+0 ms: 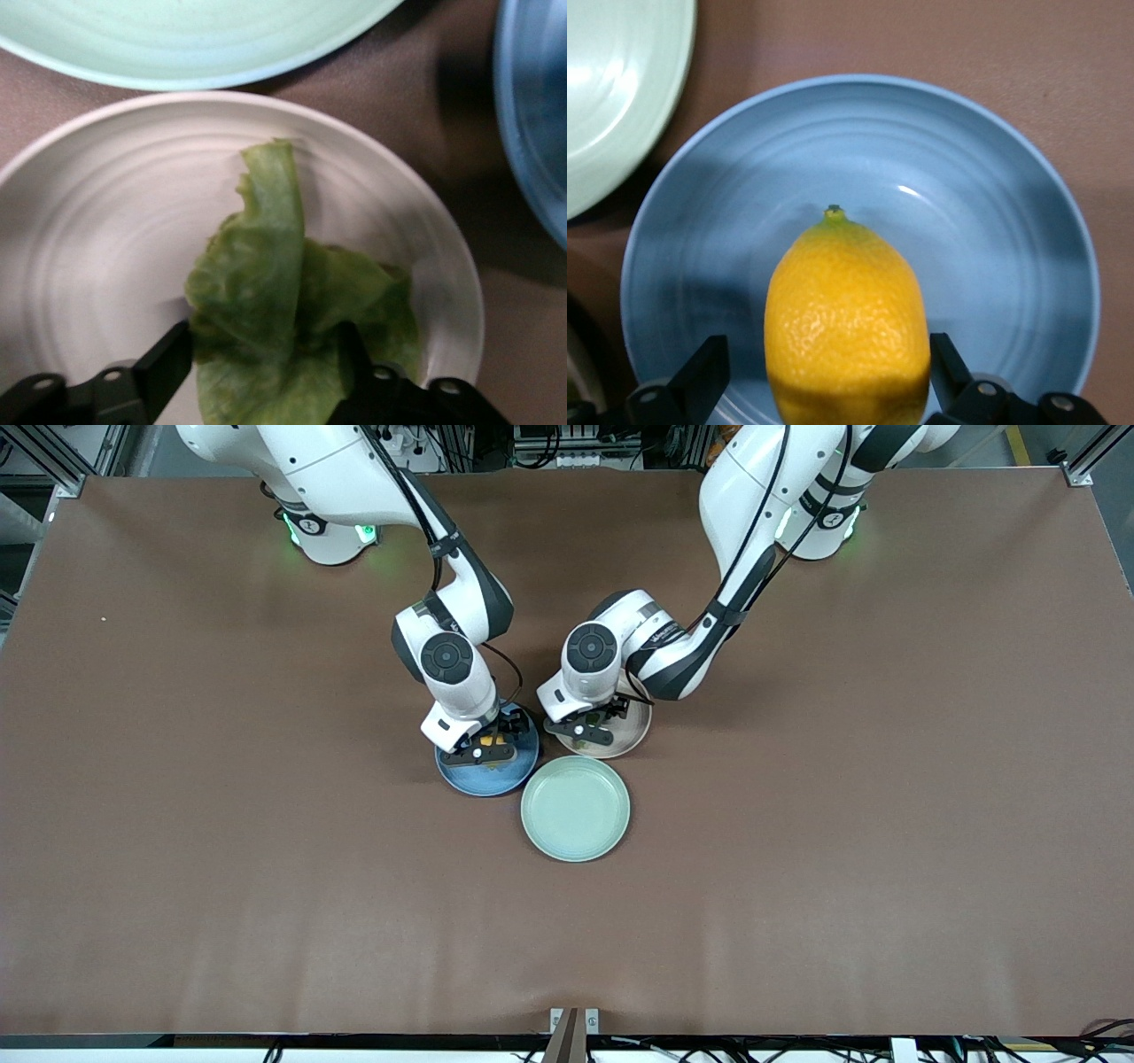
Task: Pick lemon and lettuce from blue and beige plates
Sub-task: 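Close the right gripper on the lemon while the left gripper grips the lettuce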
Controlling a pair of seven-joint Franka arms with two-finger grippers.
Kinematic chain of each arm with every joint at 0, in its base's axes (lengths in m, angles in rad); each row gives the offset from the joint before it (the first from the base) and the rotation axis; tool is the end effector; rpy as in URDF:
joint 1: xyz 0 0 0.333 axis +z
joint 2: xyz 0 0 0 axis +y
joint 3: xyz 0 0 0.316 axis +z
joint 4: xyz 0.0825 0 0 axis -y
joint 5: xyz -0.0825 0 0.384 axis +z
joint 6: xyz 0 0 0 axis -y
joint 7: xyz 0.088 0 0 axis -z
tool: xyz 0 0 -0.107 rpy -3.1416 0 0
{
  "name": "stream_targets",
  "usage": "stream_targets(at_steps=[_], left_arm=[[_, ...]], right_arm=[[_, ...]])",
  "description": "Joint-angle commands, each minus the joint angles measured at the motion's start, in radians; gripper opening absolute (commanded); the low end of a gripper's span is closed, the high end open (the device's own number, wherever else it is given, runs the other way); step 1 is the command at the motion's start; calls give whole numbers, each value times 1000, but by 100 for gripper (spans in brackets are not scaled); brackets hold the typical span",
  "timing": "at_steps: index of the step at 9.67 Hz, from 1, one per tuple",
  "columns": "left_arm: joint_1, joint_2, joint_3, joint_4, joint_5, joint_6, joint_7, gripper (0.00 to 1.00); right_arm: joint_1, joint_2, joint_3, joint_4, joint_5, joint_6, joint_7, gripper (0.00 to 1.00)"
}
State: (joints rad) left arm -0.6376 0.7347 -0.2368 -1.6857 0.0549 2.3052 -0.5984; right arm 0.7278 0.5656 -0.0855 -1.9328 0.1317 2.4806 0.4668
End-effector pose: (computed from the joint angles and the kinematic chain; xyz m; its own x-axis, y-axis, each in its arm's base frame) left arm 0.4392 -0.5013 0.1731 0.9543 -0.2607 -0.1461 -0.2566 -0.9654 0.0464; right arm 0.4970 0.3734 0.1904 0.9960 0.0840 -0.0289 0.0834 -0.9963 -0.0229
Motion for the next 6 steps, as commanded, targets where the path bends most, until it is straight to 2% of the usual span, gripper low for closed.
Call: stream_targets(at_steps=[1,6], left_arm=[[-10,0,7,11,23,5,-40,0],[4,-72,8,14,25,-36,-49,0]], right_arm=[[19,16,-8,-5,11,32,19,100],[25,45,-8,-5,9,63,19,97]])
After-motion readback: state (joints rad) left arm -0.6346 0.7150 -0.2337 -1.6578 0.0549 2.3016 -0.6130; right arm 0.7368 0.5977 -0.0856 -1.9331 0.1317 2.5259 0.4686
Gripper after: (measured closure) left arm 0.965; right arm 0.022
